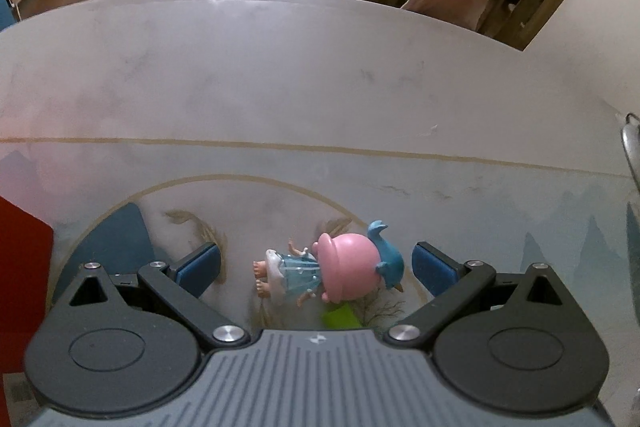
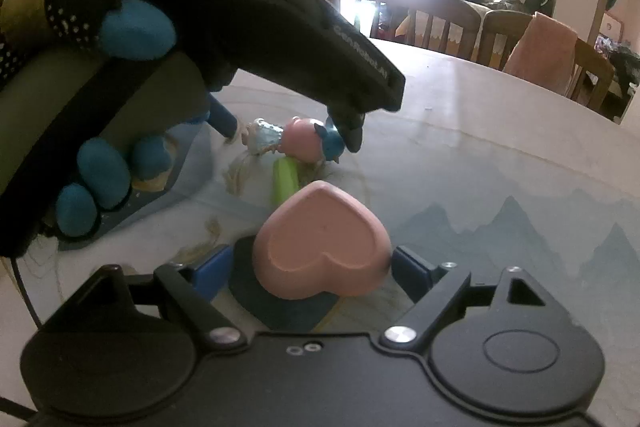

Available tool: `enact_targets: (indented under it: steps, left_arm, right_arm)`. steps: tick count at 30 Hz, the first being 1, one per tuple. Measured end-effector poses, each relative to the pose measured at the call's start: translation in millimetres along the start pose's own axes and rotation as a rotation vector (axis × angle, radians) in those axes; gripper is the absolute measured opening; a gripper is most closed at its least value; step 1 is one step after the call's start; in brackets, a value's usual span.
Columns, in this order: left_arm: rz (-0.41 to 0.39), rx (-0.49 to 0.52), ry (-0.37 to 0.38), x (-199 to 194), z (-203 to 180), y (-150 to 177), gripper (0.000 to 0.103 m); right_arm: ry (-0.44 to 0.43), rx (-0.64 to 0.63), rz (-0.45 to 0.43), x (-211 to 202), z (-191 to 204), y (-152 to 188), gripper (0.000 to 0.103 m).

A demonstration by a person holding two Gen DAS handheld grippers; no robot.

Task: Organize rigid objects
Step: 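Grasp the pink pig figure with the left tool while the right tool grasps the pink heart box, then lift and carry the pig figure and heart box with both tools over the box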

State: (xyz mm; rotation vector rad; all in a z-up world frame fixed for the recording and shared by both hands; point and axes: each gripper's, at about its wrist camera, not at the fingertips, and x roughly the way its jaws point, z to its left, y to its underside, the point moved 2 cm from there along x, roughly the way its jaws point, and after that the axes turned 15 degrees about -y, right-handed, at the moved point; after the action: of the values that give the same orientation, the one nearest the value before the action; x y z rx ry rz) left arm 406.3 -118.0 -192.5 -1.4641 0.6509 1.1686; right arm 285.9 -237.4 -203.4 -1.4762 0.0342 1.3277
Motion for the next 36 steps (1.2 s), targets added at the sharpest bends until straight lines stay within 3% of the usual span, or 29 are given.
enact_targets:
  steps: [7,9,11,24,36]
  left_arm:
    - [-0.033,0.019,-0.020,-3,-2,0,0.097]
    - [-0.041,0.021,-0.017,-4,-1,0,0.091]
    - [-0.047,0.027,-0.013,-7,-2,0,0.078]
    - [-0.034,0.001,0.003,-9,10,2,0.078]
    - [-0.056,0.045,0.064,-60,27,24,0.078]
  right_arm:
    - [0.025,-0.018,-0.004,3,2,0,0.082]
    - [0.031,-0.018,-0.001,5,1,-1,0.078]
    - [0.032,-0.016,-0.005,4,0,-1,0.077]
    - [0.023,-0.011,-0.053,-24,10,1,0.076]
    - [0.038,0.075,-0.093,-86,8,-1,0.076]
